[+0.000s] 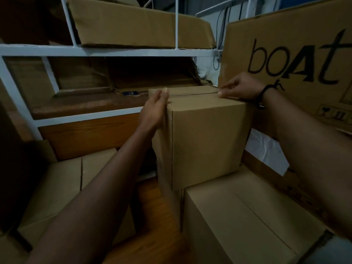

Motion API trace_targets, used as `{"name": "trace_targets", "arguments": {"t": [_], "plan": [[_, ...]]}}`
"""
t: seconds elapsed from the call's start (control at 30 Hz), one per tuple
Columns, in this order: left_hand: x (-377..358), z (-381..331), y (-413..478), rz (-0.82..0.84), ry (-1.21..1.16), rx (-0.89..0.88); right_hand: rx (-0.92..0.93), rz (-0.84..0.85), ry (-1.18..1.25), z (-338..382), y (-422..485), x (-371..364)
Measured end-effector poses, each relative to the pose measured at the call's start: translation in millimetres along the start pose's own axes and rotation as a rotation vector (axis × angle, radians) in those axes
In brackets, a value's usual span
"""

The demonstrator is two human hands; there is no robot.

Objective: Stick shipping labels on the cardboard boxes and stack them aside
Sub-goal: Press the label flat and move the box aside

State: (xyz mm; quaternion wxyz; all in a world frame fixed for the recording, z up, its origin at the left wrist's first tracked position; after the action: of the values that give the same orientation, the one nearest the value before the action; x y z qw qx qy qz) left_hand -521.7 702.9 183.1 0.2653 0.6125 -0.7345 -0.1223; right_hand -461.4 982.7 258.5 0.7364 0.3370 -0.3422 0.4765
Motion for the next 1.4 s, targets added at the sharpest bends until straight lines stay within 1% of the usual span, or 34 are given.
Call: {"name": "trace_targets", "arguments": {"t": [0.03,0.1,0.17,0.2,0.27,0.33,0.43,0.6,0.73,0.8,0.87,0.97,1.03,1.13,1.4], "plan": [[5,-3,-11,-0.045,0.023,-0.065,0.043,-0.066,-0.011,3,-7,5],[15,-9,-47,-0.164,0.088,-0.266,0.186,-0.181,0.027,15,-34,10],[8,-7,-91,-0.193,0.136,-0.407,0.340,-0.246,0.074,24,-71,0],[0,1,-108,-0.169,0.159,-0.414,0.408,-0.278,0.027,27,-90,-9],[-18,25,-128,-0.101,0.196,-0.348,0.502,-0.370,-0.190,30,-115,-34],[-28,41,-134,-0.068,0.222,-0.296,0.523,-0.448,-0.345,26,-123,-52],[-40,40,-132,-0.049,0.236,-0.295,0.513,-0.530,-0.359,22,-120,-50],[-56,29,-129,-0.005,0.255,-0.295,0.466,-0.531,-0.303,8,-109,-40],[-52,40,-141,0.041,0.282,-0.291,0.389,-0.678,-0.252,-9,-132,-51],[-49,52,-151,0.063,0.296,-0.285,0.371,-0.705,-0.195,-21,-149,-73],[-49,66,-158,0.078,0.275,-0.243,0.330,-0.667,-0.160,-34,-156,-99],[-57,74,-161,0.110,0.247,-0.200,0.169,-0.559,-0.092,-56,-142,-121],[-63,73,-161,0.122,0.224,-0.192,0.098,-0.491,-0.064,-66,-129,-125],[-66,74,-161,0.124,0.222,-0.179,0.096,-0.451,-0.061,-71,-118,-128],[-68,75,-155,0.106,0.200,-0.148,0.079,-0.441,-0.070,-73,-107,-132]]}}
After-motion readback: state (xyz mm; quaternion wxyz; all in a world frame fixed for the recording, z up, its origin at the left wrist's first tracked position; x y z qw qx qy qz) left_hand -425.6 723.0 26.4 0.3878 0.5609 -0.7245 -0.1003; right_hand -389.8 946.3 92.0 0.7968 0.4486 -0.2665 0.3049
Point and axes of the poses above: each hand's wrist, its own y-axis towards the middle knuckle, its own x-axis out of the back of the hand, z = x × y, the point moved 10 cm from there along y, towards the middle knuckle, and after that the axes turned 10 degrees about -x, right-handed, at the moved point
